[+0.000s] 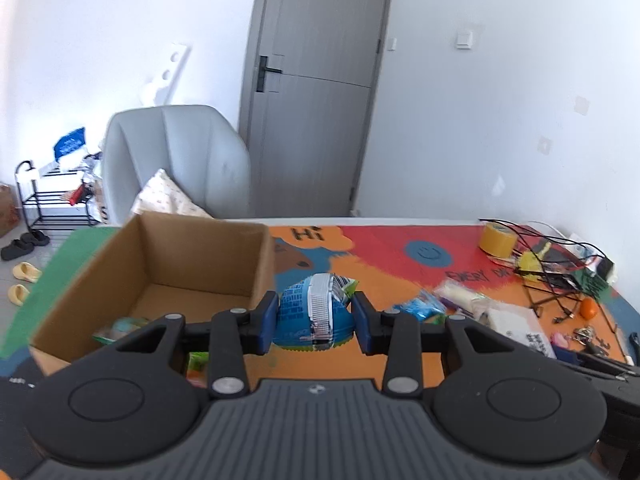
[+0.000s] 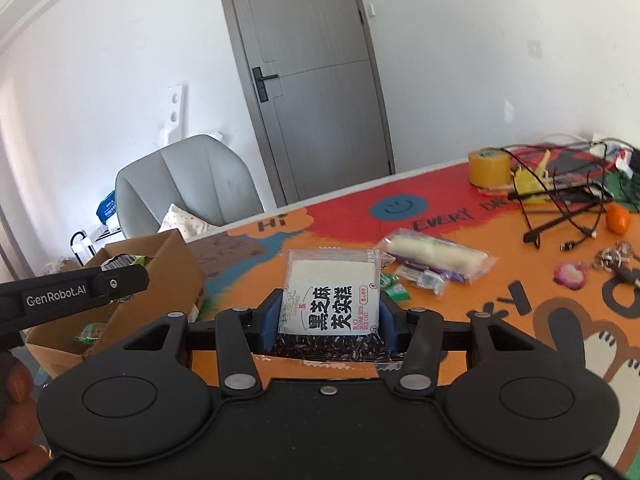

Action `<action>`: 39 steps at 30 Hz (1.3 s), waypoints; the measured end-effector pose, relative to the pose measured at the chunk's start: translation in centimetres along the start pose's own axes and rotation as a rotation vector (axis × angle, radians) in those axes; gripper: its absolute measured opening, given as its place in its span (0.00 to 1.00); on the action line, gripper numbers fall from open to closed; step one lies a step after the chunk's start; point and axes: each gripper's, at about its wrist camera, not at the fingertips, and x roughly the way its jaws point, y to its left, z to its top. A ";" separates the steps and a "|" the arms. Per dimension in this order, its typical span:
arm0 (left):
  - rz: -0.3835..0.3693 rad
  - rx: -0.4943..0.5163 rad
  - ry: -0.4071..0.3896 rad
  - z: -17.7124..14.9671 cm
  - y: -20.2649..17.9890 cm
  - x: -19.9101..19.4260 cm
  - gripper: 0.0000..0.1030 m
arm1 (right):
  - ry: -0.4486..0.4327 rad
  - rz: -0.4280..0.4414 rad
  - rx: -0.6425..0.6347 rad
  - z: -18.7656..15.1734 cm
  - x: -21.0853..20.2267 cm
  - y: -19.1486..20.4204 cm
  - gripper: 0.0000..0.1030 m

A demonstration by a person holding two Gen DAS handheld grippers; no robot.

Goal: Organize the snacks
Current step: 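Carry both packets over the cardboard box and open both tools to drop them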

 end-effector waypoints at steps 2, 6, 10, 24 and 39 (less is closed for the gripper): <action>0.010 -0.008 -0.006 0.4 0.9 -0.5 0.37 | -0.002 0.011 -0.006 0.2 0.0 0.7 0.47; 0.027 -0.025 -0.022 0.7 2.4 -1.3 0.37 | -0.009 0.029 -0.026 0.5 0.0 2.1 0.47; 0.041 -0.041 -0.034 1.1 3.7 -1.8 0.37 | -0.016 0.045 -0.049 0.8 0.0 3.9 0.47; 0.087 -0.070 -0.066 2.5 8.4 -2.8 0.37 | -0.017 0.125 -0.125 1.9 1.5 9.6 0.47; 0.139 -0.129 -0.032 3.5 13.5 -0.3 0.37 | 0.026 0.204 -0.180 2.6 4.7 14.4 0.47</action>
